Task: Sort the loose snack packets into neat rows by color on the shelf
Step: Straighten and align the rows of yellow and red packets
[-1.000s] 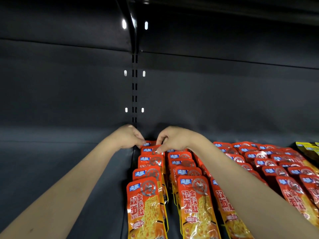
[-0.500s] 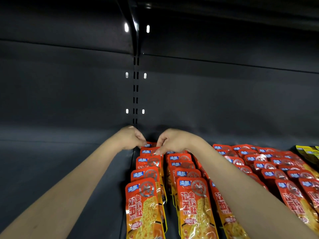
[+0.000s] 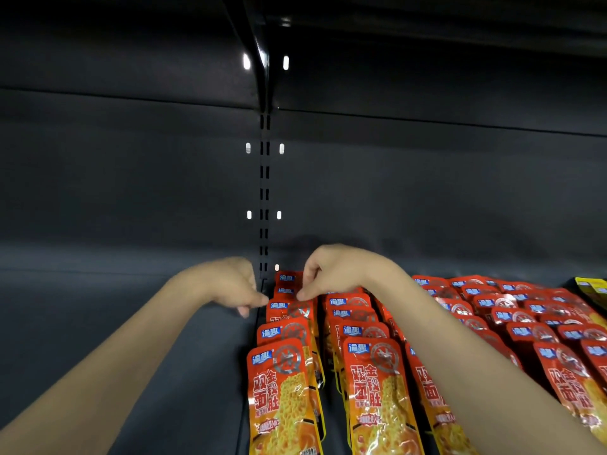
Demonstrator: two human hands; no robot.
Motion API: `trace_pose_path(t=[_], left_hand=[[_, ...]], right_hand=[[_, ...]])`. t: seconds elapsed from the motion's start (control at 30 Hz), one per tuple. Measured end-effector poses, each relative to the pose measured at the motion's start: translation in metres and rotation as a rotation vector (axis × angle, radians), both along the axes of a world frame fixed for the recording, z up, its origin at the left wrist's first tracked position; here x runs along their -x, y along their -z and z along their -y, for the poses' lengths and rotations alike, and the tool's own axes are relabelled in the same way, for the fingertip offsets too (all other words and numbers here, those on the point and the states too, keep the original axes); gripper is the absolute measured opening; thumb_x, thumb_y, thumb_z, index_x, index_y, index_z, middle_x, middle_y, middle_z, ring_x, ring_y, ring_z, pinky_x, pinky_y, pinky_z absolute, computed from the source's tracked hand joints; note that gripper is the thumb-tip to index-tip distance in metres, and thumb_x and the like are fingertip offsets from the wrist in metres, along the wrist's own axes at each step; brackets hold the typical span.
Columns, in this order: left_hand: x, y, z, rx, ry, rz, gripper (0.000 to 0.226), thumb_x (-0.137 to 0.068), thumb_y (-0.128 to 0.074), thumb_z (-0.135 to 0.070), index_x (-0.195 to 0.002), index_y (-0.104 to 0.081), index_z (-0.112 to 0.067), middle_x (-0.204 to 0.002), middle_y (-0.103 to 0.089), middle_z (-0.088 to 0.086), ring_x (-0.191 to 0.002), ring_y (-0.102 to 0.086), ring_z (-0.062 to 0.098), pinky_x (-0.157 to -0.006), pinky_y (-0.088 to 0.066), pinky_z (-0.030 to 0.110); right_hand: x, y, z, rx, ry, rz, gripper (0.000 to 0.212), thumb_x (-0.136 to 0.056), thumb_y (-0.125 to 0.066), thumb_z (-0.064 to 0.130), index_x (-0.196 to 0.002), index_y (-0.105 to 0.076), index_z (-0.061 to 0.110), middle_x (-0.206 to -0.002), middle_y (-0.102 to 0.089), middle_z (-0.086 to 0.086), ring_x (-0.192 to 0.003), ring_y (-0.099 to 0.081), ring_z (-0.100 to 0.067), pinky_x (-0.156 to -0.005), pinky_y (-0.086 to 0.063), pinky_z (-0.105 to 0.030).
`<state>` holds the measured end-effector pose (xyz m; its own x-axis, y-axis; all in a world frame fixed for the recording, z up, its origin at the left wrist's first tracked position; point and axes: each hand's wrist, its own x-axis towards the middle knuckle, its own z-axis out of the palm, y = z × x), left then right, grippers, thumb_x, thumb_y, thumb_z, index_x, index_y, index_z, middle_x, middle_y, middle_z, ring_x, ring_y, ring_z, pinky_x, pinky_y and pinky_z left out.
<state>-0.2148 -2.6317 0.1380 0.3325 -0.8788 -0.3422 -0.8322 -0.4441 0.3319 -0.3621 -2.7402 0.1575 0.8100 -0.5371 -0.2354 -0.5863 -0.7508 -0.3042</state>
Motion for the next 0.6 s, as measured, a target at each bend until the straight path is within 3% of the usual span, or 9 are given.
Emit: trace_pose_path(t=[0.07, 0.2, 0.4, 0.6], left_hand=[[0.006, 0.000, -0.007, -0.069, 0.062, 0.011, 0.033, -0.095, -0.051, -0.040, -0.099, -0.071, -0.014, -0.098, -0.074, -0.005, -0.083, -0.056, -0.003, -0.088, -0.039, 0.020], [0.013, 0.003, -0.013, -0.085, 0.139, -0.041, 0.026, -0.093, -0.054, -0.040, -0.082, -0.069, -0.022, -0.088, -0.070, -0.014, -0.079, -0.055, -0.004, -0.080, -0.040, 0.018], [0.013, 0.003, -0.017, -0.048, 0.126, -0.171, 0.017, -0.090, -0.062, -0.032, -0.075, -0.067, -0.025, -0.074, -0.068, -0.018, -0.075, -0.058, -0.009, -0.078, -0.042, 0.015], [0.017, -0.001, -0.014, 0.058, 0.061, -0.218, 0.014, -0.089, -0.064, -0.028, -0.084, -0.073, -0.018, -0.066, -0.068, -0.018, -0.077, -0.060, -0.007, -0.083, -0.042, 0.018]], right_hand=[[0.001, 0.001, -0.003, 0.011, -0.011, -0.016, 0.023, -0.081, -0.071, 0.038, -0.093, -0.071, 0.018, -0.101, -0.068, 0.003, -0.091, -0.063, -0.013, -0.081, -0.054, -0.029], [0.003, 0.004, -0.005, -0.004, -0.016, -0.003, 0.022, -0.079, -0.074, 0.030, -0.096, -0.072, 0.017, -0.106, -0.068, 0.003, -0.097, -0.063, -0.013, -0.086, -0.053, -0.030], [0.006, 0.004, -0.001, -0.069, 0.003, 0.022, 0.017, -0.080, -0.074, 0.022, -0.096, -0.073, 0.017, -0.106, -0.069, 0.005, -0.095, -0.059, -0.007, -0.082, -0.045, -0.022], [0.010, 0.004, 0.003, -0.079, 0.064, 0.077, 0.021, -0.082, -0.071, 0.017, -0.102, -0.073, 0.016, -0.106, -0.070, 0.002, -0.097, -0.063, -0.012, -0.090, -0.051, -0.029]])
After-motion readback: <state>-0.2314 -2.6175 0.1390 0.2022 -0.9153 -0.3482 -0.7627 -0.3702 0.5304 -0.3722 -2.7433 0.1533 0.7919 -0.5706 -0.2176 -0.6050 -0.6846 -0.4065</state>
